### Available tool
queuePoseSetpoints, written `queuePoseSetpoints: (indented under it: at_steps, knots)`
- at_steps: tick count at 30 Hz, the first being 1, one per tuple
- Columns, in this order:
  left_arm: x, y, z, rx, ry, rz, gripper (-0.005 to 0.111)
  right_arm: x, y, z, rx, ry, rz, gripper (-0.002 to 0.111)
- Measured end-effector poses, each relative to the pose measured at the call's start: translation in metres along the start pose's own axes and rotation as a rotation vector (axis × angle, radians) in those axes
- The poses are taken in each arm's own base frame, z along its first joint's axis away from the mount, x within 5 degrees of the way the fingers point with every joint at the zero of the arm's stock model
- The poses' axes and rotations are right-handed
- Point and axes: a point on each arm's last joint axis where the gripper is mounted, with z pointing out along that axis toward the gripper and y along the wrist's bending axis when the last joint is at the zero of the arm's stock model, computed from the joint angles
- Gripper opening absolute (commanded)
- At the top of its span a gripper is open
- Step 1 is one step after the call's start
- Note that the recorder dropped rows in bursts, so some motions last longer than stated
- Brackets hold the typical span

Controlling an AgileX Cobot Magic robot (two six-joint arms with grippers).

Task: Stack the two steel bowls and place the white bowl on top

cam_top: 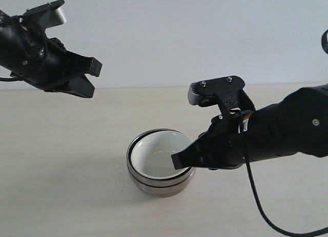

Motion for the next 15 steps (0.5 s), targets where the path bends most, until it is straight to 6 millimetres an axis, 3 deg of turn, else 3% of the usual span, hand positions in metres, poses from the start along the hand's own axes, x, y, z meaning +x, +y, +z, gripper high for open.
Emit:
queuePoseSetpoints:
  at_steps: [15]
  knots:
    - [0.003, 0.0, -0.001, -0.001, 0.012, 0.001, 0.004, 0.005, -0.001, 0.012, 0.006, 0.024, 0.006, 0.0]
